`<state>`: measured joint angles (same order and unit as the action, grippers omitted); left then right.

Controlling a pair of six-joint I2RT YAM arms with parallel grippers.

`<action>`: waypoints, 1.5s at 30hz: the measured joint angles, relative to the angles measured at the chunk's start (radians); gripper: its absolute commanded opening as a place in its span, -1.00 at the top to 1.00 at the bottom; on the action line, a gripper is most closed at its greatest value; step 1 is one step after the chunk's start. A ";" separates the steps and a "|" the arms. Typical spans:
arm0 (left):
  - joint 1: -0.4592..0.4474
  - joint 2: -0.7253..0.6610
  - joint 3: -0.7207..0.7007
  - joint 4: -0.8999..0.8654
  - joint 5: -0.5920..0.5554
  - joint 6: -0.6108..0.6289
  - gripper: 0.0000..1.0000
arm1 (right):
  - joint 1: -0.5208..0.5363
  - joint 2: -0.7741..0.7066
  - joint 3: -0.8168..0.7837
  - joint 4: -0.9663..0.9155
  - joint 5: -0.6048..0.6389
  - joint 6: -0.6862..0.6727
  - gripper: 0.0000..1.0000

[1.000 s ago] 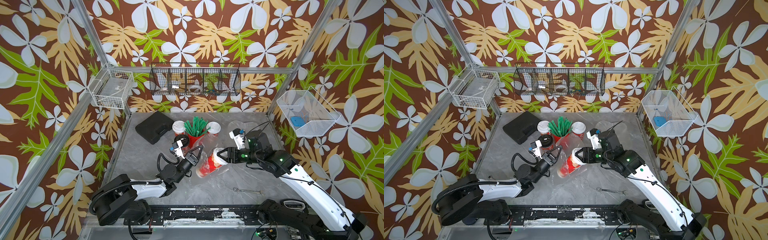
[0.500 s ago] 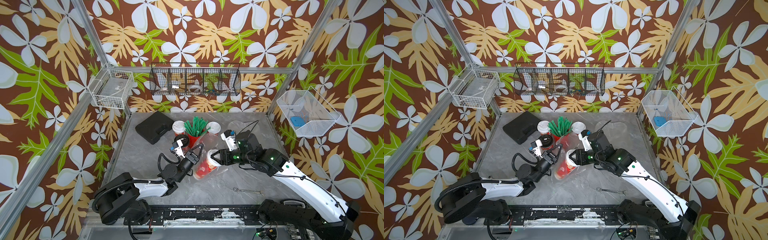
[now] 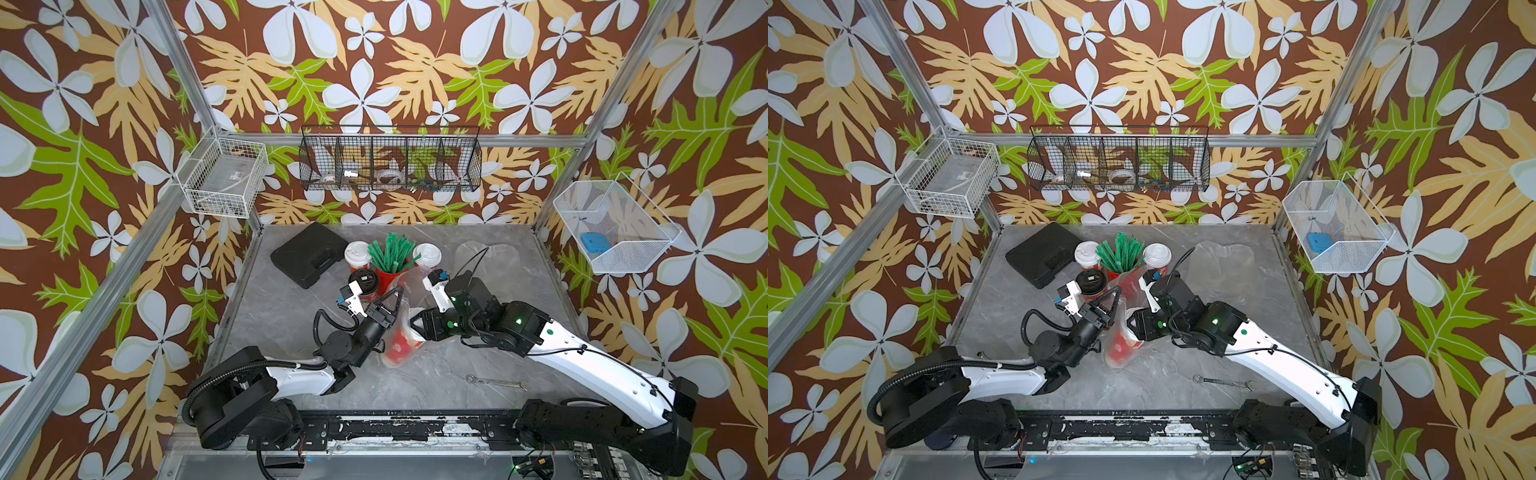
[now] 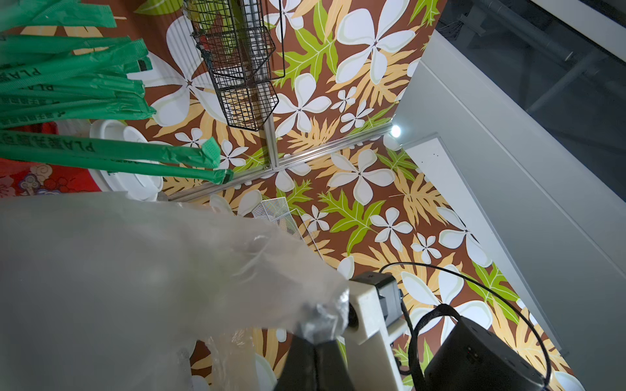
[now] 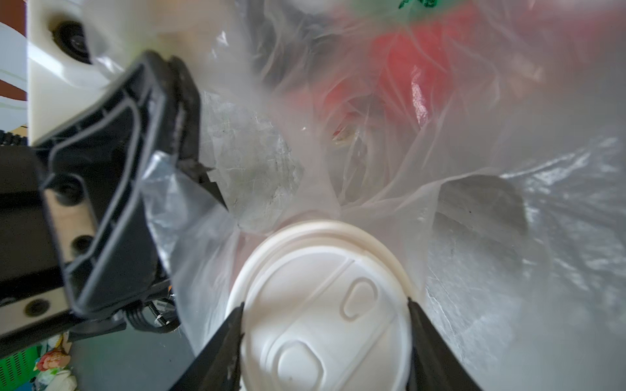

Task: Pack milk tea into plastic carrier bags
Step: Place the milk tea cup in the plastic carrier bag.

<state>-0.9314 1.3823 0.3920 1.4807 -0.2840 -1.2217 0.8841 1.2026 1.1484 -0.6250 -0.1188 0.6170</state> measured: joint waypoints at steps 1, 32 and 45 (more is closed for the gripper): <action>-0.001 -0.003 -0.003 0.000 -0.003 0.000 1.00 | 0.010 0.005 -0.003 0.002 0.005 0.002 -0.14; -0.002 -0.260 -0.080 -0.364 0.024 0.015 1.00 | 0.259 0.152 0.097 -0.251 0.248 -0.060 -0.25; -0.002 -0.379 -0.055 -0.757 0.031 0.099 1.00 | 0.309 0.144 0.080 -0.240 0.295 -0.067 -0.77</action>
<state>-0.9333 1.0035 0.3374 0.7235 -0.2527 -1.1225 1.1934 1.3468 1.2285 -0.8646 0.1761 0.5503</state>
